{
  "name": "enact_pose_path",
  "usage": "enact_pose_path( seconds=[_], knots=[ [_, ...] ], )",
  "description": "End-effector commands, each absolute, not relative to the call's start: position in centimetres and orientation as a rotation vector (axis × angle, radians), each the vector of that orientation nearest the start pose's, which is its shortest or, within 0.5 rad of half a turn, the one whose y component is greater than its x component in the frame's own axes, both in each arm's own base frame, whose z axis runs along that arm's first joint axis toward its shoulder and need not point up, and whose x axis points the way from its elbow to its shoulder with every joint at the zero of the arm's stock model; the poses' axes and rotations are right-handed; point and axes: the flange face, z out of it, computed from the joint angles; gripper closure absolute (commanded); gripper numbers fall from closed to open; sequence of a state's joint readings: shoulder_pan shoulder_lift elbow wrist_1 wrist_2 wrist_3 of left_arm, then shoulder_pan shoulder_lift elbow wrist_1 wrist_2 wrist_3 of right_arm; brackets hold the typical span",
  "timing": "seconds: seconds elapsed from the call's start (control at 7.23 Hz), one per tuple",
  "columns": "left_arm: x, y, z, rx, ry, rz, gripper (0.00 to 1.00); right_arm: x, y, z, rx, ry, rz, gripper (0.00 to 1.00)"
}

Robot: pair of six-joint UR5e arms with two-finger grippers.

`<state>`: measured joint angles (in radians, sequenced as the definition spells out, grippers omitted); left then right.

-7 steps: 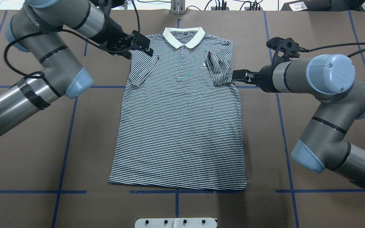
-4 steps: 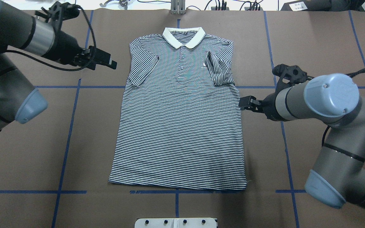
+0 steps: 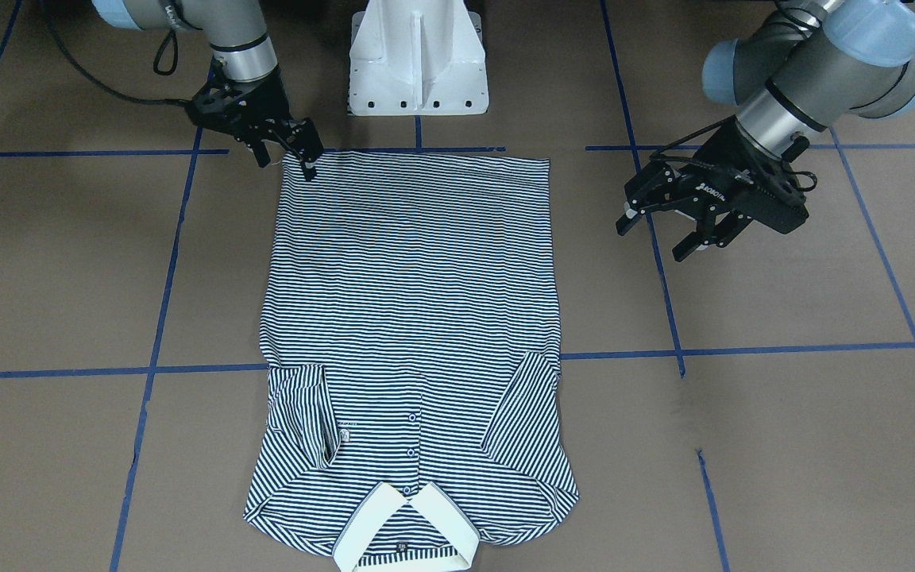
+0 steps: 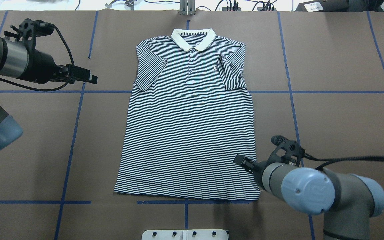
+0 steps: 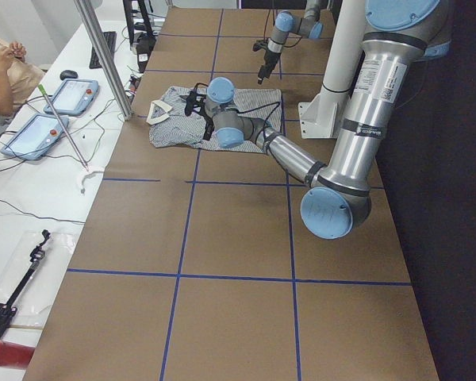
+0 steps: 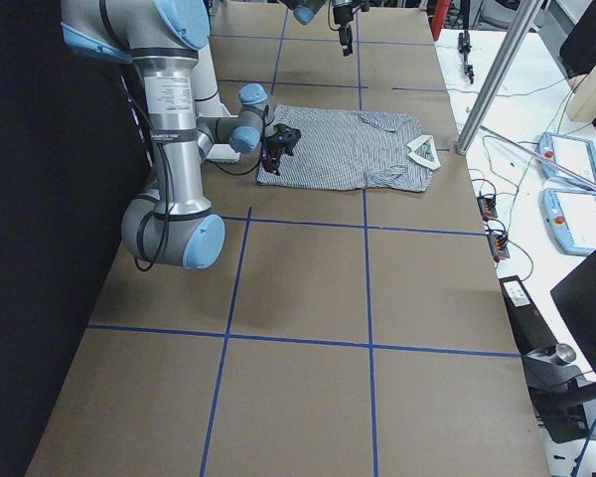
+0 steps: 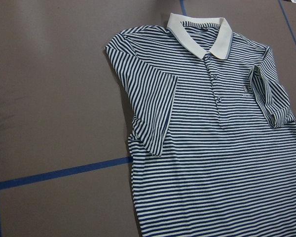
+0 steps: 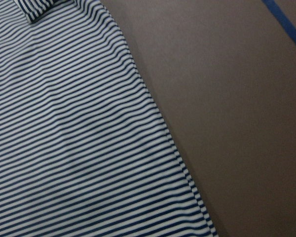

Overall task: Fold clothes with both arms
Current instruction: 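Move both grippers to the hem corners nearest the robot and grasp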

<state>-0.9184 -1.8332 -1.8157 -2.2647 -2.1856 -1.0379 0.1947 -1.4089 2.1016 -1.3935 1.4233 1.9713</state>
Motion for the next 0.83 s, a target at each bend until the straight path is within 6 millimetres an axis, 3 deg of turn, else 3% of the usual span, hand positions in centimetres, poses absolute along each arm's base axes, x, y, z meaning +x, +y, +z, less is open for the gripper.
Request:
enact_pose_path(
  seconds=[0.0,0.14,0.55,0.69],
  knots=[
    [28.1,-49.2,32.6,0.359,1.214,0.029,0.0,-49.7,-20.0,32.3,0.044,-0.822,0.712,0.09],
    [28.1,-49.1,32.7,0.358,1.213,0.029,0.0,-50.1,-20.0,33.0,0.046,-0.805,0.715,0.14],
    [28.1,-49.1,32.5,0.358,1.217,0.028,0.0,-50.8,-19.7,34.4,0.047,-0.769,0.71,0.15],
    [28.1,-49.1,32.4,0.358,1.218,0.027,0.0,-50.7,-19.5,34.8,0.043,-0.764,0.715,0.22]
  ],
)
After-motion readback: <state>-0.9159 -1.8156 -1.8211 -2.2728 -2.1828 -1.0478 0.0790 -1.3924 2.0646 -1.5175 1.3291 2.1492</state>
